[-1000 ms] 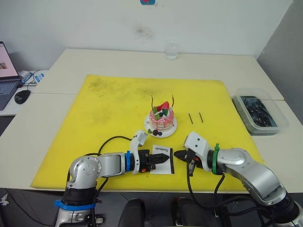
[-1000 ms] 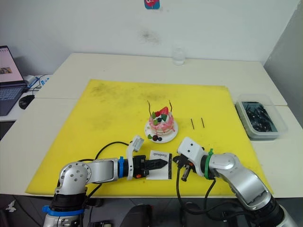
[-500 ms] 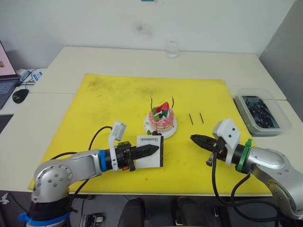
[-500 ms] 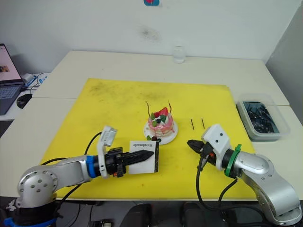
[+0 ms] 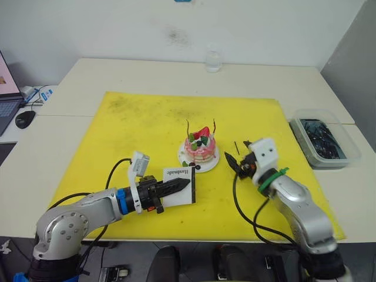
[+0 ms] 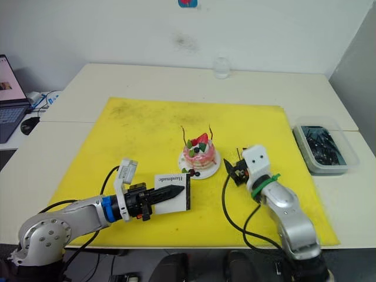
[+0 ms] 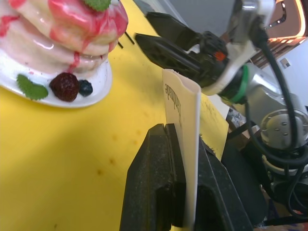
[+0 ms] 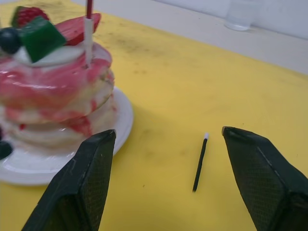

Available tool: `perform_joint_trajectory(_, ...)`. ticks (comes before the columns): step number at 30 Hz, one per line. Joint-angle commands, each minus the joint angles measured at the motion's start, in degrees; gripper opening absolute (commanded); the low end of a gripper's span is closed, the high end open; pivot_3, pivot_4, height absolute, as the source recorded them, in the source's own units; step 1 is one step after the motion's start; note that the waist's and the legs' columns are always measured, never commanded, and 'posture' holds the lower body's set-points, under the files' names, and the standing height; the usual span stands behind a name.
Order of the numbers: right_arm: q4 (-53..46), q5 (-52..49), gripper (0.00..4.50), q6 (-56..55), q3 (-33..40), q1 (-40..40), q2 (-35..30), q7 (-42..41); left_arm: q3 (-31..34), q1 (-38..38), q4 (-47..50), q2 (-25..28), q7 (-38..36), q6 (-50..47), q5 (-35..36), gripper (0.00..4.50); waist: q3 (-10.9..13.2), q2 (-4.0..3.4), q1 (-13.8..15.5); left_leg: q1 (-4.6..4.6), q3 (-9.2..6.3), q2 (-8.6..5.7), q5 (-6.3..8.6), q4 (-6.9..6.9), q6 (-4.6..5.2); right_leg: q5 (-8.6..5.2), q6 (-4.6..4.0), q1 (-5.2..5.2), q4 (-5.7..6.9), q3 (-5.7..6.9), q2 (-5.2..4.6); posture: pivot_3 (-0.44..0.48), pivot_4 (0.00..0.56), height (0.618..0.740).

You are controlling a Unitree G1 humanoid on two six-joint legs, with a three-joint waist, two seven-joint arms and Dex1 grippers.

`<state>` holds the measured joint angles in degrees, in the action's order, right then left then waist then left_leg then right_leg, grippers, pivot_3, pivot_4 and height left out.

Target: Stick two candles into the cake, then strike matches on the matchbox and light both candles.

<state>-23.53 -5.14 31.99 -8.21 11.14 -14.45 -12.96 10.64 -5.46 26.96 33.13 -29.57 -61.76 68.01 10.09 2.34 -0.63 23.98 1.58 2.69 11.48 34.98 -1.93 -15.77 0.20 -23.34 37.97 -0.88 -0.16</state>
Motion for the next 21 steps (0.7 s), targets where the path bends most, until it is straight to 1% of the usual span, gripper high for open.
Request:
perform_joint_trajectory(1,4.0,2.6,3.77,-2.3,0.6,2.2,2.4,3.9,-0.5,-0.6,0.9,-0.1,-0.3,1.6,-0.5,0.00,0.0,0.00,0.0,0.01,-0.01,0.00,0.00,0.00,0.00,0.00,0.00,0.00,0.00,0.00,0.01,0.000,0.150,0.740)
perform_joint_trajectory(6,9.7,3.1,3.77,-2.8,2.5,4.4,5.7,6.8,-1.0,-0.4,1.5,-0.3,0.1,1.9,-0.5,0.00,0.0,0.00,-0.1,0.00,0.04,0.00,0.00,0.01,0.00,0.00,0.00,0.00,0.04,-0.04,0.00,0.000,0.150,0.740)
perform_joint_trajectory(15,16.0,3.9,3.77,-1.2,2.8,8.7,8.4,8.0,-2.3,-1.3,1.5,-1.2,1.3,2.1,-0.3,0.00,0.0,-0.01,-0.4,-0.04,0.01,0.01,-0.01,0.03,0.01,0.02,0.01,0.01,0.13,-0.02,0.03,0.000,0.150,0.740)
perform_joint_trajectory(18,16.2,4.3,3.17,-0.3,3.0,8.8,8.8,8.4,-2.5,-1.6,1.1,-1.3,1.9,1.9,0.0,0.00,0.0,-0.01,-0.4,-0.02,0.02,0.00,-0.01,0.02,0.01,0.02,0.01,0.01,0.13,-0.03,0.03,0.000,0.150,0.740)
perform_joint_trajectory(21,16.4,4.8,2.10,0.5,3.0,8.5,8.9,8.9,-2.6,-1.9,0.6,-1.5,2.7,1.4,0.4,0.00,0.0,-0.01,-0.4,-0.03,0.01,-0.01,-0.01,0.03,0.01,0.02,0.01,0.03,0.14,-0.02,0.02,0.000,0.150,0.740)
